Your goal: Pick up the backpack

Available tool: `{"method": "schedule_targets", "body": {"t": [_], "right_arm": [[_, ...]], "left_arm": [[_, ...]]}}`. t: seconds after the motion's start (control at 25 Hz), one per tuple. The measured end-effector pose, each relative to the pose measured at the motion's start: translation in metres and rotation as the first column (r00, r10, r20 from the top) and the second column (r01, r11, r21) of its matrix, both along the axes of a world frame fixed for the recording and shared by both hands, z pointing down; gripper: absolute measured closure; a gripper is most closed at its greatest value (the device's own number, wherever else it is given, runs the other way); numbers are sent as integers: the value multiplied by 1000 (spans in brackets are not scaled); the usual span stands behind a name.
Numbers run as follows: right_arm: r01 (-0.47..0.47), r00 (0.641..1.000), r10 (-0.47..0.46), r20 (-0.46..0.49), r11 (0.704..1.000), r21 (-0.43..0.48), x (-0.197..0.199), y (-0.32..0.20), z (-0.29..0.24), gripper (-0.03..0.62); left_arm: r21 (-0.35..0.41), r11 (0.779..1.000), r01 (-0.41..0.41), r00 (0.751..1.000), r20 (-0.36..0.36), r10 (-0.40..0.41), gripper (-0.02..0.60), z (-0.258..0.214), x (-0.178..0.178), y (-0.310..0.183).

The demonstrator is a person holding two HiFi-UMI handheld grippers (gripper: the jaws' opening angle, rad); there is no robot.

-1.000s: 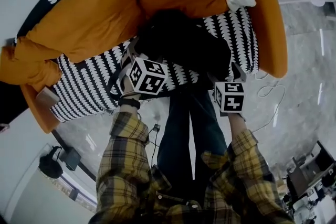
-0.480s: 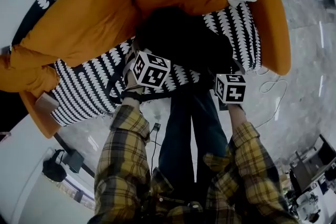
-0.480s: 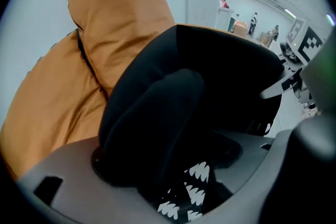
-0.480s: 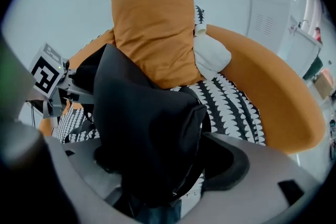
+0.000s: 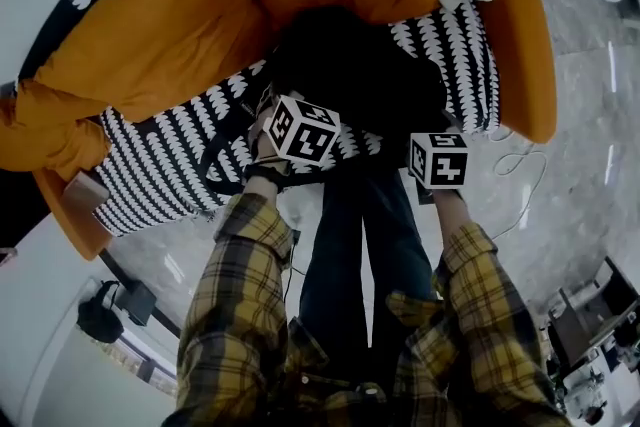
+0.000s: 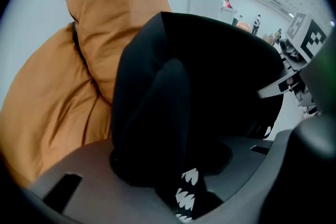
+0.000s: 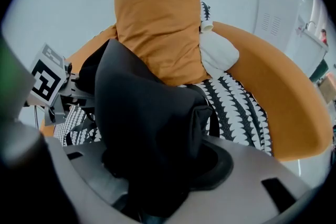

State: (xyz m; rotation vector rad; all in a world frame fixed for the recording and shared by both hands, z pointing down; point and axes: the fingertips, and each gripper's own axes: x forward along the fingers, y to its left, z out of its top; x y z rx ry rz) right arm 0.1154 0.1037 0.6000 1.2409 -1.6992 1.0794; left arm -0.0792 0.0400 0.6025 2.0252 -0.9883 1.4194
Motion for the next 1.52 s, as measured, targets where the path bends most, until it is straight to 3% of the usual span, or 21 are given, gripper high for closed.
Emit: {"method": "schedule_targets", "body": {"t": [0.16, 0.4, 0.52, 0.76, 0.92, 1.52], "right_arm": [[-2, 1000, 2, 24, 1000, -11, -13, 6, -9, 423], [-5, 999, 5, 42, 1000, -1, -28, 26, 17, 496], [-8, 999, 7, 46, 1000, 7, -27, 21, 10, 524], [10, 999, -12, 47, 999, 39, -2, -5, -25, 545], [53, 998, -55, 29, 996, 70, -9, -6, -35, 553], [66, 997, -69, 27, 993, 96, -15, -12, -66, 556]], "left_arm": [[48, 998, 34, 999, 5, -34, 483, -14, -13, 2], [-7, 999, 53, 998, -23, -53, 520, 17, -21, 23], [-11, 998, 60, 998, -33, -61, 523, 10, -19, 19], [-7, 998, 70, 997, -37, -70, 523, -25, 8, -6], [-17, 994, 109, 992, -61, -110, 525, -29, 1, -7], [-4, 985, 171, 981, -92, -170, 532, -65, -10, 3]]}}
